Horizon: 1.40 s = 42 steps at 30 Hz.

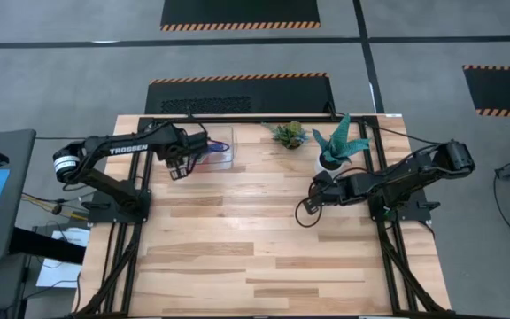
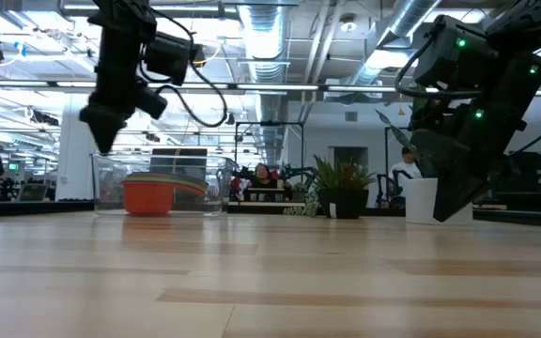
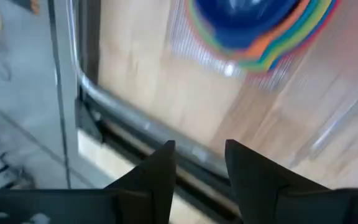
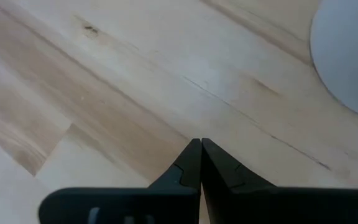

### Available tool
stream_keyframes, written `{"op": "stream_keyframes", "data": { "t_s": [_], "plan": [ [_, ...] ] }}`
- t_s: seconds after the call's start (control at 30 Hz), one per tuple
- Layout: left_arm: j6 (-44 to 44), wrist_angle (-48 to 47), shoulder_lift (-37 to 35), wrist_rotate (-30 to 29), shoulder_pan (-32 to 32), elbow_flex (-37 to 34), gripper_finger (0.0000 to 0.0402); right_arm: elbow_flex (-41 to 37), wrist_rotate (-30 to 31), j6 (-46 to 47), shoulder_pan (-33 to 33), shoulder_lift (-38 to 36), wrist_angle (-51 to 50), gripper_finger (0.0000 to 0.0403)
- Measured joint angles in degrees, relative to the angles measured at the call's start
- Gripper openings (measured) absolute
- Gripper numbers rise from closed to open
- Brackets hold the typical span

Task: Nest measuring cups in basket
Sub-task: Stack the dark blue measuring cup on top of the orange measuring cup into the white transparent bin

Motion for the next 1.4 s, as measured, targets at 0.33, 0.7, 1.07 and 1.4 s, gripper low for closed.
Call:
{"op": "stream_keyframes", "data": {
  "t_s": [0.33,0.7,1.07,1.4],
  "plan": [
    [-9.9,-13.1,-5.4,32.2,-1.4,0.1,0.0131,0.0,-13.5,-6.7,0.6,-3.0,10.0,0.0027],
    [-20.8,11.9,-38.1,33.4,-10.4,-3.6,0.0132,1.0,-3.8,-21.5,5.3,-19.2,10.8,0.0027],
    [-31.2,31.3,-52.3,36.5,-14.3,-17.0,0.0132,1.0,1.9,-27.6,4.0,-29.1,6.5,0.0027],
    [-25.7,43.7,-25.7,40.7,-2.6,-15.9,0.0132,1.0,1.5,-27.6,-0.3,-30.3,5.9,0.0027]
  ]
}}
